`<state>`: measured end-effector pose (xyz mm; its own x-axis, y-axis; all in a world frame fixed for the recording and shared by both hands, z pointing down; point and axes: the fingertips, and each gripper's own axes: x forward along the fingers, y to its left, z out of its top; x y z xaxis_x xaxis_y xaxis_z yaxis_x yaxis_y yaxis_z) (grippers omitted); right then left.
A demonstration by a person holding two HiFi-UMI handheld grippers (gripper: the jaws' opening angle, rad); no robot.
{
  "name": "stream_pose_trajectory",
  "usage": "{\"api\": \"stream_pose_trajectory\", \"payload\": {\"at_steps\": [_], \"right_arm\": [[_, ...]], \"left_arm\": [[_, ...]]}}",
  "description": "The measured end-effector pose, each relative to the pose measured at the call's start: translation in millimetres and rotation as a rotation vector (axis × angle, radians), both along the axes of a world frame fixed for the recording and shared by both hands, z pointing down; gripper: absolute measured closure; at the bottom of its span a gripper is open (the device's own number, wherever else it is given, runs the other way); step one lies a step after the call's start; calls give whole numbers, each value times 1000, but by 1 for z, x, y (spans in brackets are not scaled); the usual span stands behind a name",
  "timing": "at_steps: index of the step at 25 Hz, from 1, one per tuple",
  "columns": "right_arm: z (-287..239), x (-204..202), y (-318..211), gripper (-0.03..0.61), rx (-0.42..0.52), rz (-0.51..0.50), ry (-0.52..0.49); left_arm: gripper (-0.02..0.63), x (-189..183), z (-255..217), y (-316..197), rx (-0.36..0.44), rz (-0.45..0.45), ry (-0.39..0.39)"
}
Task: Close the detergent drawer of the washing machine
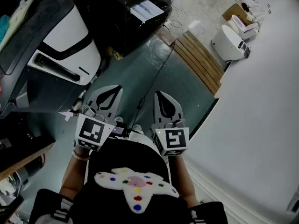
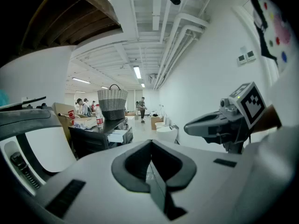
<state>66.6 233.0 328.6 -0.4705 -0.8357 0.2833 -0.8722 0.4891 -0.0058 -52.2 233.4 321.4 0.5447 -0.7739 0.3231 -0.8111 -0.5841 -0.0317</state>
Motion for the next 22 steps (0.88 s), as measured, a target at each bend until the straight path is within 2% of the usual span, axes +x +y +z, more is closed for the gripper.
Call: {"api": "stream_pose_trajectory", "payload": {"at_steps": [17,22], "right_arm": [[3,1,-3,574,-10,18,7],[2,-3,-8,574,-26,33,-57]], "left_arm": [[603,5,4,-4,-7,28,13],[603,-1,3,-11,-5,29,6]]}}
